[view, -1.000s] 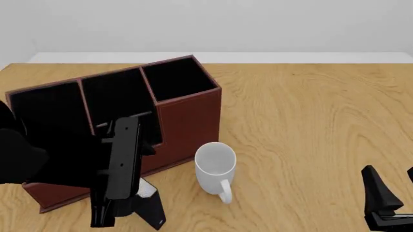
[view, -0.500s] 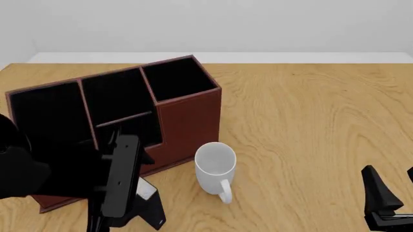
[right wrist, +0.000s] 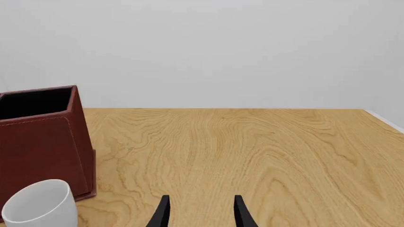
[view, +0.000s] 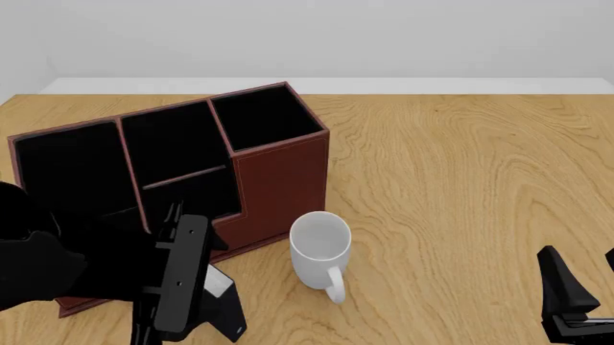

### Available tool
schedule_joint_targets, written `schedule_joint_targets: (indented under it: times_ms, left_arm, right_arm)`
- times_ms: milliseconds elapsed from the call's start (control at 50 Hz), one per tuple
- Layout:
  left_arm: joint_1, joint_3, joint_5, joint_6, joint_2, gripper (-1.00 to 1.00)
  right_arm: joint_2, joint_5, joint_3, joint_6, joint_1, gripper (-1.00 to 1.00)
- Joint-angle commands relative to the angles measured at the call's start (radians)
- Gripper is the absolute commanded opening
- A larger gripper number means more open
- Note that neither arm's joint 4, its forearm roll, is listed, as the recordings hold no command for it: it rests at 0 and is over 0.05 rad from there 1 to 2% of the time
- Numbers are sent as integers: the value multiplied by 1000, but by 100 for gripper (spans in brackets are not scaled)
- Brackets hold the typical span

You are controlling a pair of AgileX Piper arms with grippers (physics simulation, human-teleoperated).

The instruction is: Pick up the book and place it in the front compartment of the caddy.

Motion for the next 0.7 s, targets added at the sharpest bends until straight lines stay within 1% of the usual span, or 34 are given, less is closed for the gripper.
schedule_joint_targets:
  times_ms: [20,200,300,360,700]
  left_arm:
    - [19,33,-27,22,8,100]
    - [33,40,-41,20,29,100]
    - [24,49,-51,8,36,100]
    - [41,56,-65,26,48,100]
    - [76,70,-75,49,67,100]
  right_arm:
    - [0,0,0,0,0,100]
    - [0,0,0,0,0,100]
    - [0,0,0,0,0,100]
    - [0,0,0,0,0,100]
    - [0,0,0,0,0,100]
